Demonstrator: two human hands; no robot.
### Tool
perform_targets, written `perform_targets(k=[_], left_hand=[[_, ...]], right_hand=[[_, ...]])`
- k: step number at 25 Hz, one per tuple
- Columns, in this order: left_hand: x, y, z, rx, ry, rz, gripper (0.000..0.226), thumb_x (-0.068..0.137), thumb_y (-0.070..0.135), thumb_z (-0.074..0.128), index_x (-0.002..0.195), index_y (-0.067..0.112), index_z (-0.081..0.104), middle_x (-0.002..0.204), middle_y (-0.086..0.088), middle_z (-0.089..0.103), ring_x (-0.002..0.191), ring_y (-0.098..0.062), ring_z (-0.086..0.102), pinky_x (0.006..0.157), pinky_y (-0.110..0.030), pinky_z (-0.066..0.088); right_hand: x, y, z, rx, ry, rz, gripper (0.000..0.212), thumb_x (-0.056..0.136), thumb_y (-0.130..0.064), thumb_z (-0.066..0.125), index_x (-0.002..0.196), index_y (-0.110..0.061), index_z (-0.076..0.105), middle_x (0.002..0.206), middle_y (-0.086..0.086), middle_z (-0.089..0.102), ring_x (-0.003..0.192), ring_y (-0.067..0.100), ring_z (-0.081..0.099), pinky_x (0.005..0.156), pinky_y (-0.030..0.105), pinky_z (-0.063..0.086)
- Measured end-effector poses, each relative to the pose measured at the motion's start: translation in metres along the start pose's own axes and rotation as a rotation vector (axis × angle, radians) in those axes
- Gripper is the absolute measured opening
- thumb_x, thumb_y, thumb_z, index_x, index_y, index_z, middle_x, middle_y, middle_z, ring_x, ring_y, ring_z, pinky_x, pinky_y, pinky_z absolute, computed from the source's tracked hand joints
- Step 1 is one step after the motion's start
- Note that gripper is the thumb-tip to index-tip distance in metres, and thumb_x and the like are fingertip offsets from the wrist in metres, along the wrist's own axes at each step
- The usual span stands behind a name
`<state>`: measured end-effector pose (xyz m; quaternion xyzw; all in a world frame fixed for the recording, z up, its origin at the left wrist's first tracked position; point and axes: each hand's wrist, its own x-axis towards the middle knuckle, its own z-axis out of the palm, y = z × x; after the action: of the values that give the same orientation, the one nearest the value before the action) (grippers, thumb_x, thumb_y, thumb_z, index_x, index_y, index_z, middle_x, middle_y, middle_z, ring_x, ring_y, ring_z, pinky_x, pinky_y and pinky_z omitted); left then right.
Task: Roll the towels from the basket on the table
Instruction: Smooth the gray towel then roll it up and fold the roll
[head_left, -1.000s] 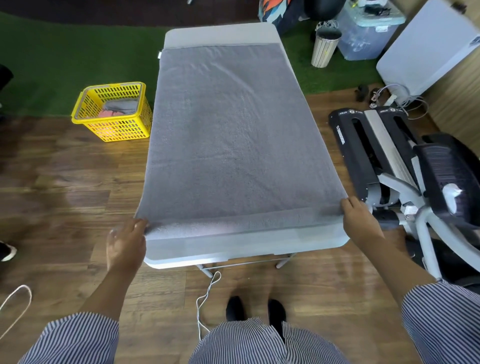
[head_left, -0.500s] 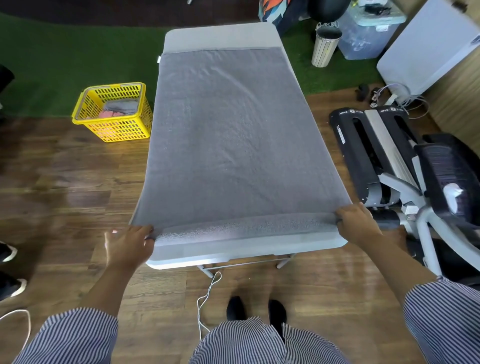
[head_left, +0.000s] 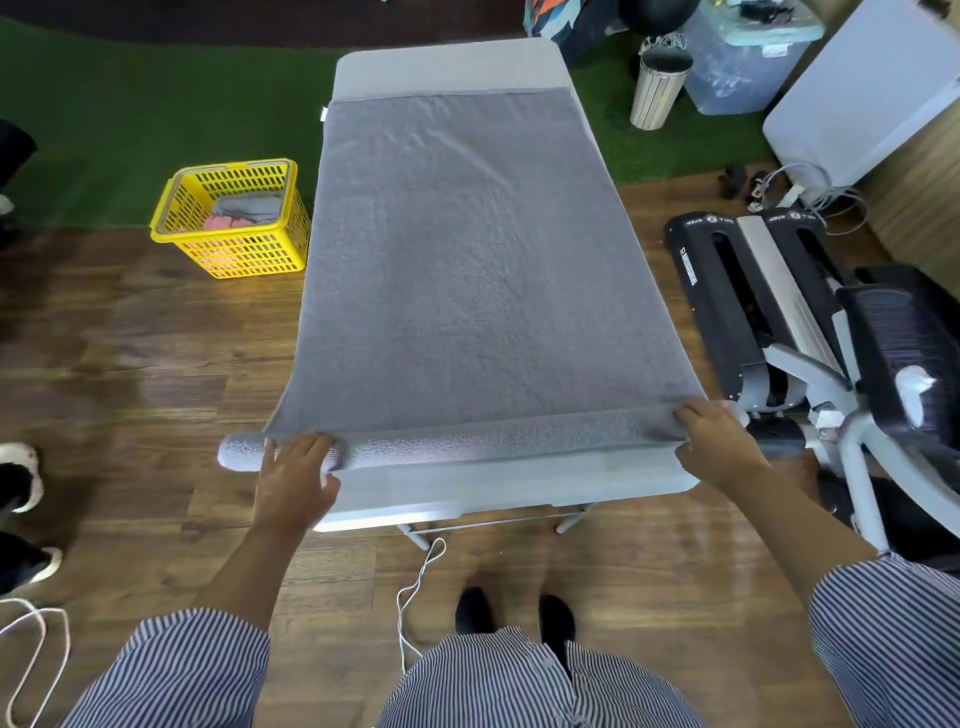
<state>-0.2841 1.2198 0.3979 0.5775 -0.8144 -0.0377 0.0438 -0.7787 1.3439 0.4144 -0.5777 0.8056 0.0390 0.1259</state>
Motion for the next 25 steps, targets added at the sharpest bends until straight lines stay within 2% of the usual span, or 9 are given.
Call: perform_targets(k=[3,6,8,10,14,17,20,23,25], left_hand=[[-0.001,0.004,-0.006,0.033,-0.017,0.021,0.024,0.069,0.011,0.062,0.091,0.007,0.07,0.088,-0.009,0.071,0.085,-0.035,0.067,0.095,-0.062,0.039],[0.002,-0.001,-0.014,0.021,-0.142,-0.002,0.028,0.073,0.025,0.051,0.09,0.013,0.07,0.087,-0.004,0.073,0.083,-0.031,0.067,0.088,-0.05,0.044],[0.006,-0.004,-0.017,0.002,-0.139,-0.031,0.025,0.077,0.022,0.061,0.099,0.012,0.068,0.096,-0.005,0.072,0.088,-0.032,0.066,0.086,-0.047,0.044],[0.009,-0.003,-0.017,-0.024,-0.072,0.001,0.032,0.072,0.009,0.071,0.103,0.008,0.066,0.098,-0.007,0.069,0.089,-0.032,0.065,0.083,-0.05,0.047],[0.004,0.007,-0.016,-0.021,-0.001,0.064,0.021,0.069,0.011,0.063,0.089,0.009,0.07,0.087,-0.005,0.07,0.081,-0.03,0.066,0.074,-0.048,0.052],[0.004,0.01,-0.015,-0.006,-0.101,0.025,0.033,0.064,0.019,0.075,0.096,0.012,0.07,0.093,-0.004,0.072,0.09,-0.029,0.066,0.081,-0.05,0.051],[0.003,0.016,-0.016,0.03,-0.125,-0.019,0.038,0.061,0.007,0.079,0.097,0.012,0.069,0.093,-0.005,0.071,0.09,-0.029,0.066,0.085,-0.056,0.047],[-0.002,0.017,-0.018,0.094,-0.04,-0.001,0.022,0.068,0.019,0.064,0.088,0.013,0.07,0.082,-0.002,0.071,0.078,-0.025,0.068,0.081,-0.056,0.044],[-0.001,0.014,-0.02,0.087,-0.045,0.005,0.031,0.07,0.028,0.046,0.084,0.015,0.07,0.077,0.0,0.071,0.073,-0.025,0.067,0.077,-0.051,0.044]], right_hand=[[-0.003,-0.006,-0.004,0.014,0.004,0.001,0.009,0.068,0.004,0.051,0.07,0.001,0.06,0.08,0.02,0.06,0.081,0.039,0.057,0.088,0.05,0.043],[-0.004,-0.012,-0.019,-0.069,-0.102,0.005,0.025,0.081,-0.005,0.048,0.06,-0.015,0.04,0.078,0.007,0.05,0.08,0.025,0.044,0.102,0.041,0.034],[-0.003,-0.011,-0.022,-0.105,-0.114,0.016,0.02,0.083,-0.007,0.047,0.065,-0.015,0.043,0.081,0.005,0.048,0.082,0.022,0.039,0.101,0.04,0.031],[0.0,-0.009,-0.016,-0.061,-0.016,-0.014,0.006,0.077,-0.001,0.052,0.081,-0.006,0.054,0.09,0.011,0.054,0.084,0.032,0.049,0.095,0.046,0.037],[0.004,0.0,-0.004,-0.019,0.037,0.042,0.021,0.072,0.009,0.05,0.09,0.004,0.059,0.094,0.021,0.059,0.079,0.041,0.055,0.072,0.049,0.046],[0.005,0.003,0.005,-0.007,-0.006,-0.023,0.031,0.071,-0.006,0.049,0.098,0.002,0.062,0.106,0.016,0.061,0.092,0.042,0.053,0.091,0.051,0.042],[0.006,0.0,0.003,-0.067,-0.05,-0.025,0.036,0.07,0.002,0.057,0.106,-0.001,0.061,0.111,0.012,0.06,0.102,0.037,0.052,0.102,0.043,0.031],[0.007,-0.004,0.001,-0.109,-0.03,-0.039,0.019,0.077,-0.003,0.051,0.092,-0.005,0.062,0.097,0.012,0.062,0.097,0.034,0.055,0.103,0.042,0.029],[0.008,-0.004,-0.003,-0.168,-0.104,-0.03,0.019,0.084,-0.012,0.046,0.094,-0.011,0.062,0.1,0.007,0.062,0.1,0.028,0.055,0.107,0.04,0.025]])
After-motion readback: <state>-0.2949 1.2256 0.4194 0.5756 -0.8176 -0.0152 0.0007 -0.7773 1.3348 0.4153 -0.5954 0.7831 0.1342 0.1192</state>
